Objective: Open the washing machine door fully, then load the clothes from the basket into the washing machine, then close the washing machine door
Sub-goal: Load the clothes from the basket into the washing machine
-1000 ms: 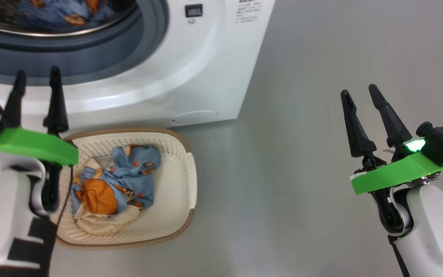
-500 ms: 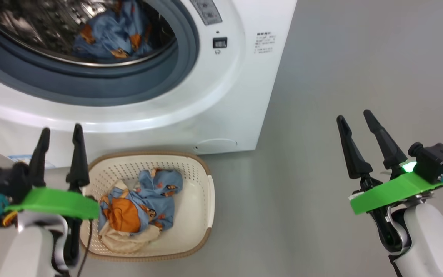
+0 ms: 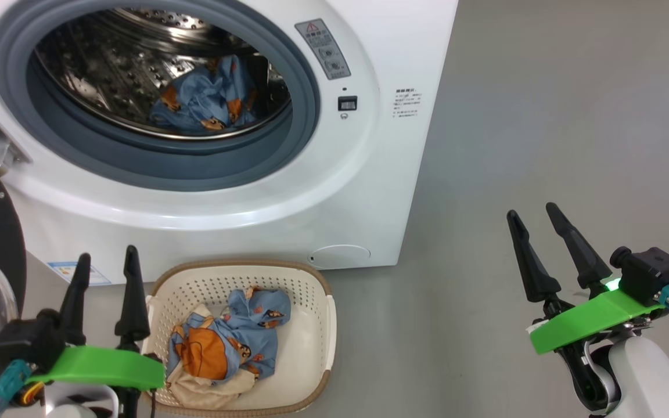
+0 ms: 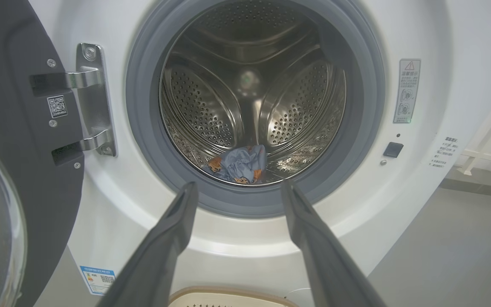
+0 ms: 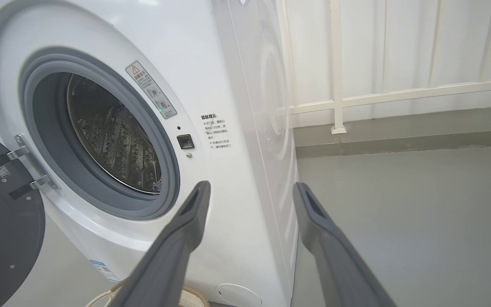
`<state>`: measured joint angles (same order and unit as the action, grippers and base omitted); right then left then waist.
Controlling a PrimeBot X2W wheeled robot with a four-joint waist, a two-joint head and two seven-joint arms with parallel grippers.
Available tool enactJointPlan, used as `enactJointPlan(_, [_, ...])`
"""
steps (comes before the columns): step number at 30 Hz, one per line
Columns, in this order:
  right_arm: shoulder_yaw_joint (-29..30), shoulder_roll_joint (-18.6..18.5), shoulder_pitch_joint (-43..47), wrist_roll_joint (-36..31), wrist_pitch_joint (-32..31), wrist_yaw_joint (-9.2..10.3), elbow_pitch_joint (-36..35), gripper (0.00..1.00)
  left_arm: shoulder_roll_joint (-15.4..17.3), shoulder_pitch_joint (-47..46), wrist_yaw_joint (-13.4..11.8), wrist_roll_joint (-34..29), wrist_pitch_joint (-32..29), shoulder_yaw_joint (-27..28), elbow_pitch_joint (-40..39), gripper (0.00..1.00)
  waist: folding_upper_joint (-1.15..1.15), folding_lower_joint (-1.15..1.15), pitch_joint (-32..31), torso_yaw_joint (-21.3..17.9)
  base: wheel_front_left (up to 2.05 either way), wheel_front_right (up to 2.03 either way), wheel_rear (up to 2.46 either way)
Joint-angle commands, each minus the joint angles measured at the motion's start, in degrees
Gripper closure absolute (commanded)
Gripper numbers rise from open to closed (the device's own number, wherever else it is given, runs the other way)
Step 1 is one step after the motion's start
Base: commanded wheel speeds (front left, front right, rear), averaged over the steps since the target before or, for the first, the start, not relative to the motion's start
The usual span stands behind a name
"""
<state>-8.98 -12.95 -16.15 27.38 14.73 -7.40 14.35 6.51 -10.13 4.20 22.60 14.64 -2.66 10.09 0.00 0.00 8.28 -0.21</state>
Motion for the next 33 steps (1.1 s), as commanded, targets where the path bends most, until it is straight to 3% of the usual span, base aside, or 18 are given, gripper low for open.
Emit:
enactJointPlan(1, [-1.34, -0.43, 0.76, -0.27, 0.27, -0.09, -1.21, 0.00, 0.57, 0.27, -0.32, -0.58, 0.36, 2.37, -2.24, 0.00, 0.00, 0.00, -0.88, 0.28, 0.00, 0.00, 0.00])
enactJointPlan(33, [-1.23, -0.47, 0.14, -0.35, 0.27, -0.09, -1.08, 0.00, -2.48, 1.60, 0.32, -3.38, 0.36, 4.59, -3.38, 0.00, 0.00, 0.00, -0.64, -0.42, 0.00, 0.00, 0.00])
